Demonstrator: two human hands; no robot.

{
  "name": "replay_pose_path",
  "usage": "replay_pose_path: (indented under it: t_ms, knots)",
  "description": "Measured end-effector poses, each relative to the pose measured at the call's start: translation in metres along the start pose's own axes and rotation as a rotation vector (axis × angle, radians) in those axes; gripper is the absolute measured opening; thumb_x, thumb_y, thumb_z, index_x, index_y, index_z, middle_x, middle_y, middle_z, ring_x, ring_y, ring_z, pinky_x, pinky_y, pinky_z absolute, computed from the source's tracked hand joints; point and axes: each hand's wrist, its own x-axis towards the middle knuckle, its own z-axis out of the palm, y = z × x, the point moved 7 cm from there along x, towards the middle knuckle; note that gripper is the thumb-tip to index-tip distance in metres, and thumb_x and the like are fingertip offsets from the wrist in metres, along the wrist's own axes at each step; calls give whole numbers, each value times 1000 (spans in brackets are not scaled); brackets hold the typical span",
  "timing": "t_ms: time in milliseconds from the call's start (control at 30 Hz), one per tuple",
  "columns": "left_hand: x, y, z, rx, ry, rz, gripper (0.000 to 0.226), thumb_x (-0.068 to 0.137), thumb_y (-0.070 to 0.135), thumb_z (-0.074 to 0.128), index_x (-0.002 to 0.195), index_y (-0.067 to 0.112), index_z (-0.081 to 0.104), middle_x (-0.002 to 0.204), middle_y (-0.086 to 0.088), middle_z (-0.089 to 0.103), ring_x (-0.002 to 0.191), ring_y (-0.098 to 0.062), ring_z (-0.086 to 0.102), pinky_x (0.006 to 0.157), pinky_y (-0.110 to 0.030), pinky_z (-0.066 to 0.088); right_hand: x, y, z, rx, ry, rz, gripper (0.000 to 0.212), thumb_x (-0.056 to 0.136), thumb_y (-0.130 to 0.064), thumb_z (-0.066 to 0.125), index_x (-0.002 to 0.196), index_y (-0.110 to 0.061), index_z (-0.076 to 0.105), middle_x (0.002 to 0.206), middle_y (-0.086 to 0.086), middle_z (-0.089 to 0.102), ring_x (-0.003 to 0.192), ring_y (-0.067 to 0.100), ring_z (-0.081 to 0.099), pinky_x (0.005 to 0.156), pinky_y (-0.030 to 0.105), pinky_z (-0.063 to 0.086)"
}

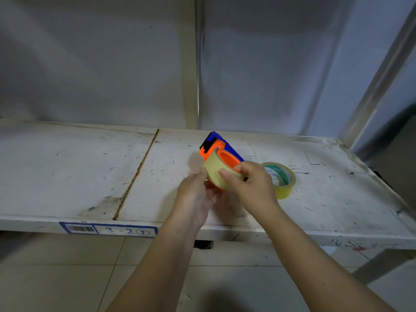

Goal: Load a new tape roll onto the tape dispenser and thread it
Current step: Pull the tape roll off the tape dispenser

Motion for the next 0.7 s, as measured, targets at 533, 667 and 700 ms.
replay_pose_path:
  t_ms: [533,667,700]
  knots:
    - [-15,12,10,-66,-224,96,29,100,21,41,111,5,62,100,-14,68,83,-21,66,72,-31,53,-10,-26,-11,-318,-205,-169,100,56,-69,68,137,-29,25,134,-5,45,119,17,43,94,38,43]
    - [-18,12,15,52,-251,144,32,99,21,41,113,2,62,100,-15,68,85,-21,67,76,-32,53,-6,-12,-15,-153,-309,-48,96,54,-70,68,133,-35,26,120,-13,50,110,14,52,89,42,51]
    - [-19,12,16,59,-252,145,33,99,22,41,115,1,61,102,-16,68,87,-22,66,78,-33,52,-6,-9,-14,-141,-337,-27,98,52,-71,68,133,-35,26,120,-13,50,109,13,52,89,42,51]
